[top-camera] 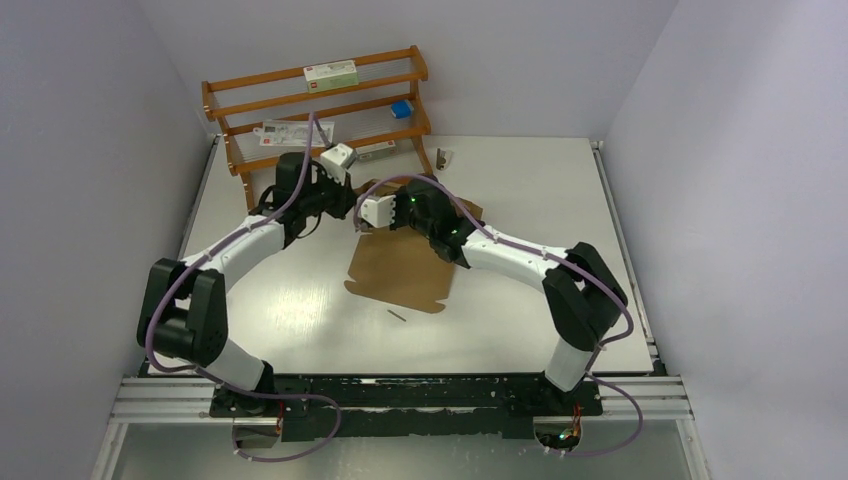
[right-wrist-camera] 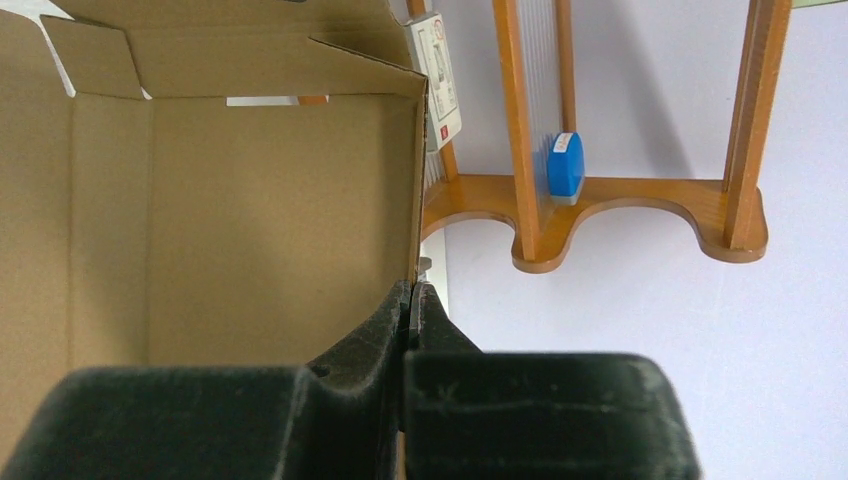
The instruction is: Fold the paper box
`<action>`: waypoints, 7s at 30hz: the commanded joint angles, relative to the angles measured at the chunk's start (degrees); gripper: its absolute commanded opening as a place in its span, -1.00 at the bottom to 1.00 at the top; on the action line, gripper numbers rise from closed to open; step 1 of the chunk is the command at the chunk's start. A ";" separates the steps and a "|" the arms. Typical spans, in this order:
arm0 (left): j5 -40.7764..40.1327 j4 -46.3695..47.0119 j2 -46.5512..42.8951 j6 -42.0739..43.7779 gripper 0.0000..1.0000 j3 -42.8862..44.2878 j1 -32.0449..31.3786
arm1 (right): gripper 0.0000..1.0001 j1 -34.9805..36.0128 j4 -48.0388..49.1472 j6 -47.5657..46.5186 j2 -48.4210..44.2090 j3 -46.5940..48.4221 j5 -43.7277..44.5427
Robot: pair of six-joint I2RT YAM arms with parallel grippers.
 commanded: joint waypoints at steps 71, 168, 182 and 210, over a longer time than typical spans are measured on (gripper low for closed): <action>-23.31 14.85 -17.93 -16.25 0.26 -21.24 -11.81 | -1.00 7.06 20.65 -6.50 -7.73 -23.63 9.89; -0.96 -0.13 -1.48 13.31 -0.90 -2.09 -3.33 | -0.40 -3.00 -26.52 8.51 -13.52 -1.50 -4.00; -1.22 -0.33 -1.96 13.13 -0.90 -2.42 -3.90 | -0.35 -2.04 -21.63 8.06 -13.28 -3.29 -1.55; -3.42 -0.25 -2.83 12.04 -0.89 -2.76 -4.91 | -1.00 -0.47 -24.83 8.07 -12.40 -4.63 1.40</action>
